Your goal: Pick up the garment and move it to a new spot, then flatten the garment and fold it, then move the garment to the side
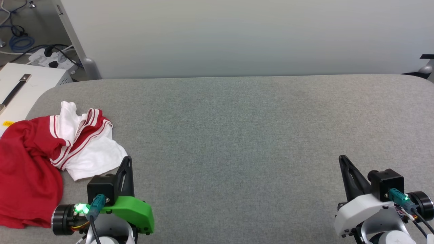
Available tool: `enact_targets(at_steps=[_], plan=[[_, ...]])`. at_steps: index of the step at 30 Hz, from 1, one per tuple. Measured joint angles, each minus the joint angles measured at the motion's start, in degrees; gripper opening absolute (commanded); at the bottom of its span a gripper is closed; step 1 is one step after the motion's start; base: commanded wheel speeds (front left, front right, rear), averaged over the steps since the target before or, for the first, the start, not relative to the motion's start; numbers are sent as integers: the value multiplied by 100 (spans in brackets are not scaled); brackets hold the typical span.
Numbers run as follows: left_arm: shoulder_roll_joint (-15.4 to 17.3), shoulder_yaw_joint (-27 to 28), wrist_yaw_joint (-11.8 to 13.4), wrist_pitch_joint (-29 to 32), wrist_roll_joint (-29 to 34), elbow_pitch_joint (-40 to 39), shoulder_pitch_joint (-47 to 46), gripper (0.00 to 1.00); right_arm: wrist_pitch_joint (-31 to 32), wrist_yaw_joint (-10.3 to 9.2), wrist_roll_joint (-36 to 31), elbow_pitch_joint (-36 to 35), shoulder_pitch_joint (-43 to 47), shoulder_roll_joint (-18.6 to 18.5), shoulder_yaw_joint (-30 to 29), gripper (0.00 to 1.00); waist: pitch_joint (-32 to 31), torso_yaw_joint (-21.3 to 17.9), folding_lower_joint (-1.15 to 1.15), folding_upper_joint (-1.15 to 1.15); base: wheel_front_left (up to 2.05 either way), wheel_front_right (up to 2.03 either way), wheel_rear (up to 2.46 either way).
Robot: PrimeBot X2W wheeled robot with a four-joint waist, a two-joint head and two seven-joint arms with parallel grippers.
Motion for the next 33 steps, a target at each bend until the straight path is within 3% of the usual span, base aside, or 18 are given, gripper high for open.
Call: enact_targets(at_steps=[33], plan=[[0,-1,0,0,0,0,0,0,0,0,0,0,0,0,1,0,0,0,0,0,0,0,0]])
